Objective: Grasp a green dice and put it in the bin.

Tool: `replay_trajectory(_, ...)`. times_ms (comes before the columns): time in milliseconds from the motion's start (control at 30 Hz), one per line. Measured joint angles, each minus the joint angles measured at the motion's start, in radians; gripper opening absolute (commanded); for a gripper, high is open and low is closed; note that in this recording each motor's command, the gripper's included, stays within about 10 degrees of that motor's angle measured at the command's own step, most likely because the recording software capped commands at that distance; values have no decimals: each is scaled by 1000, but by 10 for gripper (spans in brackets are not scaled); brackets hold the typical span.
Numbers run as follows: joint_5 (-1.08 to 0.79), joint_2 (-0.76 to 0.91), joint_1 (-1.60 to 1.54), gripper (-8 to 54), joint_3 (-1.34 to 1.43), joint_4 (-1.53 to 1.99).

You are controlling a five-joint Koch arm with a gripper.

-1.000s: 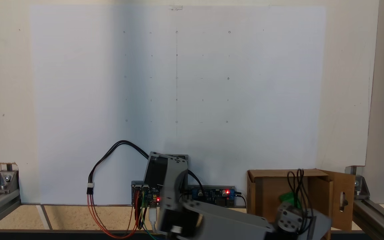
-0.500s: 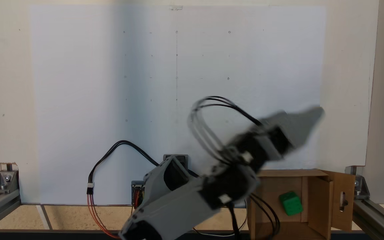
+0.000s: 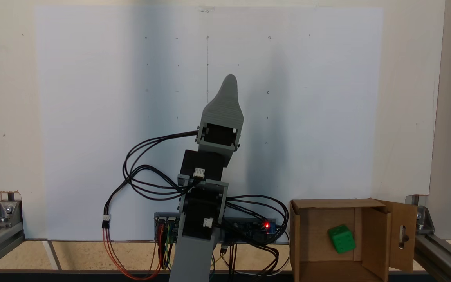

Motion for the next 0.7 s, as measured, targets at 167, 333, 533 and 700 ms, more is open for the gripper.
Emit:
replay_trajectory(167, 0, 0, -5, 461, 18, -204)
replay_trajectory(333, 0, 0, -41, 461, 35, -407)
replay_trajectory(533, -8, 0, -153, 457, 75, -653)
replay_trajectory(700, -40, 0, -181, 453, 183, -854)
